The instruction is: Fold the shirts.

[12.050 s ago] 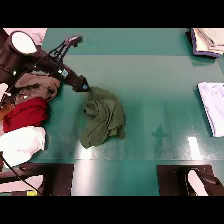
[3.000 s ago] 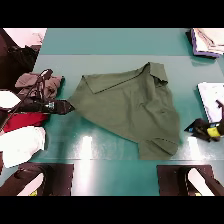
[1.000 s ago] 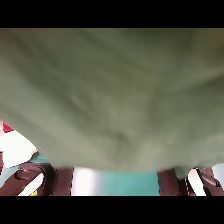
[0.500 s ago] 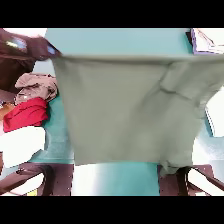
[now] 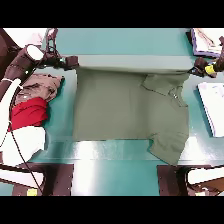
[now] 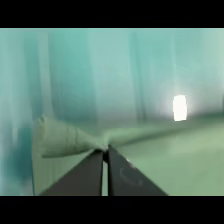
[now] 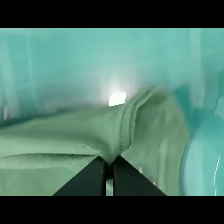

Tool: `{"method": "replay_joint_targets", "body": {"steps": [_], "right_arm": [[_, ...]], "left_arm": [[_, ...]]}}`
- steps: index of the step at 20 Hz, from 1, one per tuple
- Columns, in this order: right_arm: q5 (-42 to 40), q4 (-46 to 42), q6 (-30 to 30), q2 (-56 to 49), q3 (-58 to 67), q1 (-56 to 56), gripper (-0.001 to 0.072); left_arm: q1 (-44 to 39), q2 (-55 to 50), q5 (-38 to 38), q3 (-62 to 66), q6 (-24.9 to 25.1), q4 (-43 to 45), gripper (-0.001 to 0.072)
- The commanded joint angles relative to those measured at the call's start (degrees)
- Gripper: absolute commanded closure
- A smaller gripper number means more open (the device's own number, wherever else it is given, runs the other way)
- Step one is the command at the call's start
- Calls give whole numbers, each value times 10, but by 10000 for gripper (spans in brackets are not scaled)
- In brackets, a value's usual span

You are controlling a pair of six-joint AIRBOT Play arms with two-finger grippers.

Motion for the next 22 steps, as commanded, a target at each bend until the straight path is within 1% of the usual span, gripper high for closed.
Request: {"method": "replay_joint_targets", "body": {"steps": [1,3,5,7,8,10,12,15,18,19,20,21,22], "right_arm": [[-84,-40,0,-47,65,4,696],[-77,-73,-6,-47,85,4,696],[-47,-96,-19,-42,77,4,696],[-13,-96,-31,-35,41,4,696],[-3,-96,-31,-27,11,6,696],[-10,-96,-31,-2,-55,9,696],[-35,-95,-29,28,-120,9,696],[-57,-94,-29,50,-191,12,694],[-63,-93,-29,52,-228,12,691],[-63,-88,-29,52,-233,12,677],[-61,-87,-29,52,-233,12,539],[-57,-77,-29,53,-233,12,418],[-52,-68,-29,56,-230,12,396]], "left_arm": [[0,-15,78,22,8,-2,683],[0,-15,61,27,15,-2,683],[0,-16,7,24,15,-2,683],[0,-16,-54,11,15,0,683],[0,-16,-72,-2,15,0,683],[0,-16,-92,-33,15,0,683],[0,-16,-96,-72,15,0,683],[0,-16,-76,-132,15,-2,683],[0,-16,-72,-156,15,-3,682],[0,-16,-75,-156,15,-8,680],[0,-16,-79,-156,15,-18,630],[0,-16,-82,-156,15,-31,353],[0,-16,-85,-156,15,-48,155]]}}
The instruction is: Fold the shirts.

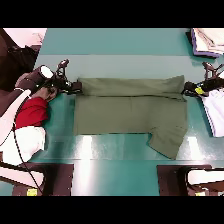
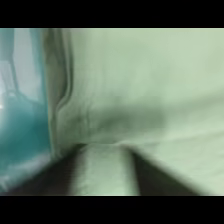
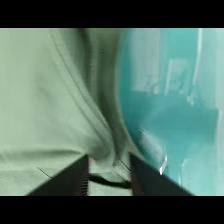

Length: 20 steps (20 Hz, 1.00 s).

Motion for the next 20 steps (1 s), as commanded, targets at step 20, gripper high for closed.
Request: {"method": "replay_joint_targets", "body": {"steps": [20], "right_arm": [[128,33,-24,339,-194,-57,397]], "left_arm": [[45,244,-141,-392,73,-67,171]]}}
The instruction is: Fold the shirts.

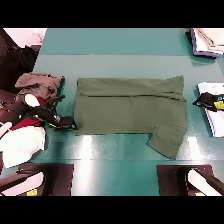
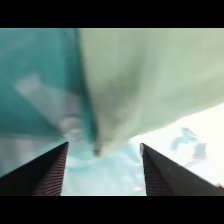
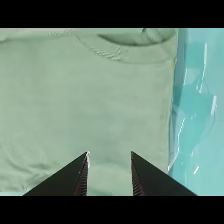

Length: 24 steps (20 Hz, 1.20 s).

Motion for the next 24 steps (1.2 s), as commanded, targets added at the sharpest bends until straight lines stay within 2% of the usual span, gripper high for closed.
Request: {"method": "replay_joint_targets", "body": {"steps": [1,4,5,6,7,8,9,12,17,23,24], "right_arm": [[5,0,-2,30,-17,0,397],[16,-1,-2,45,-17,-7,397],[28,-5,-2,46,-19,-14,397],[39,-5,-2,47,-24,-25,397],[46,-5,-2,47,-37,-41,397],[52,-5,-2,47,-57,-58,397],[53,-5,-1,47,-81,-74,396],[49,-3,-1,45,-181,-121,283],[26,15,-2,45,-289,-105,282],[2,16,-2,45,-302,-57,291],[3,15,-2,46,-302,-53,383]], "left_arm": [[0,7,46,-54,30,-52,171],[0,7,46,-54,35,-73,173],[0,7,46,-54,36,-80,219],[0,7,47,-53,37,-85,475],[0,7,50,-51,41,-86,652],[0,7,52,-45,40,-86,683],[0,7,52,-34,40,-86,683],[0,7,42,9,40,-86,683],[0,7,41,39,40,-86,683],[0,7,35,39,40,-86,683],[0,7,34,39,40,-86,683]]}}
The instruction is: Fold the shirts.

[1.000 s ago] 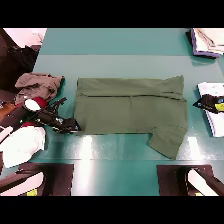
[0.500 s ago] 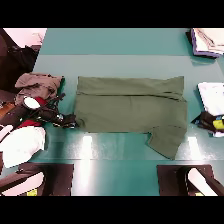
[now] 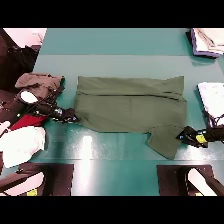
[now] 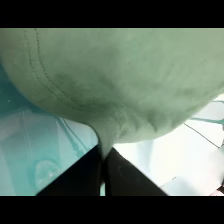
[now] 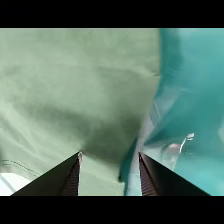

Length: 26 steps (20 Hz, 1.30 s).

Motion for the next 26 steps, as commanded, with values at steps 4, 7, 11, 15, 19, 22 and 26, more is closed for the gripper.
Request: {"method": "replay_joint_targets", "body": {"steps": [4,7,11,15,19,22,26], "right_arm": [[16,-8,0,49,24,22,693],[114,-52,1,119,83,22,693],[167,-96,5,220,112,25,694],[146,-89,5,280,113,25,694],[78,-22,4,212,159,25,694],[30,-4,-18,99,226,52,694],[-8,-5,-29,-68,320,128,694]], "left_arm": [[0,5,-70,30,-4,66,685],[0,77,-103,32,-39,119,685],[0,203,-172,5,-78,129,684],[0,256,-186,-8,-119,125,683],[0,233,-30,34,-121,125,683],[0,181,49,56,-121,123,683],[0,78,110,90,-121,112,683]]}}
